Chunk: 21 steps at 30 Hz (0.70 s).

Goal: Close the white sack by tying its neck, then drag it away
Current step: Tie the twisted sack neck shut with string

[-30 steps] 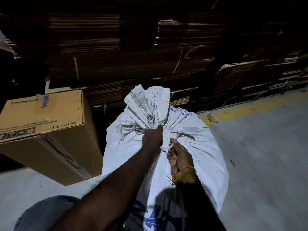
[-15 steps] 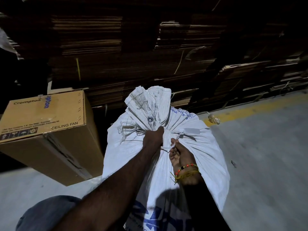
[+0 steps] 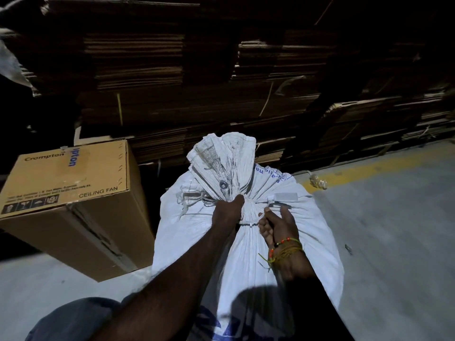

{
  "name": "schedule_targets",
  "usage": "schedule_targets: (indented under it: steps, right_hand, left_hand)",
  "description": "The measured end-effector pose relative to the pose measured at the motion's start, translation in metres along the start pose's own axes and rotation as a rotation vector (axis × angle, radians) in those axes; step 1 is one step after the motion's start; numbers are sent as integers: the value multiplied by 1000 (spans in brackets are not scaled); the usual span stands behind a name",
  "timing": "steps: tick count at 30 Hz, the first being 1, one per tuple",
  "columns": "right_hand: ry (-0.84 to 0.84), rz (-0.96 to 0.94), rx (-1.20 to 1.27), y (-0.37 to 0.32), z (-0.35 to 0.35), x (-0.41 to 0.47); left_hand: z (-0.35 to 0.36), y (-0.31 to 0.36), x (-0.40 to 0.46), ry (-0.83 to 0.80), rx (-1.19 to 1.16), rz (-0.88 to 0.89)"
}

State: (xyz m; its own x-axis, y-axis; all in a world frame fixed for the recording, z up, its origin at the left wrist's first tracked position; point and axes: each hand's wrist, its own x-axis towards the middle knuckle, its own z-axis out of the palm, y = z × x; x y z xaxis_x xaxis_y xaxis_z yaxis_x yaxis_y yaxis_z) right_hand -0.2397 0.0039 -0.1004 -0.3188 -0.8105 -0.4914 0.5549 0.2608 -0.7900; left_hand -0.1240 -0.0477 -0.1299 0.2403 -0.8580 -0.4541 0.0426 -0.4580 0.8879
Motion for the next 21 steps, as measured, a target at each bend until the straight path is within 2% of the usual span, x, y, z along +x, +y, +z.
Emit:
schedule_targets:
  steps: [5,13,17,21]
  right_hand:
    - [-86,29,-34,-5,-8,1]
    - [-126,52,-30,-8,-11,7]
    - [-92,76,29,-7,-12,10]
    - [26,-20,15,-2,-5,14]
  left_hand:
    - [0,-1,-2,6,37,16]
    - [-2,-1,-1,14,101,35]
    - [3,-21,23,-6,95,-4]
    - [-1,2,-6,18,130,-23]
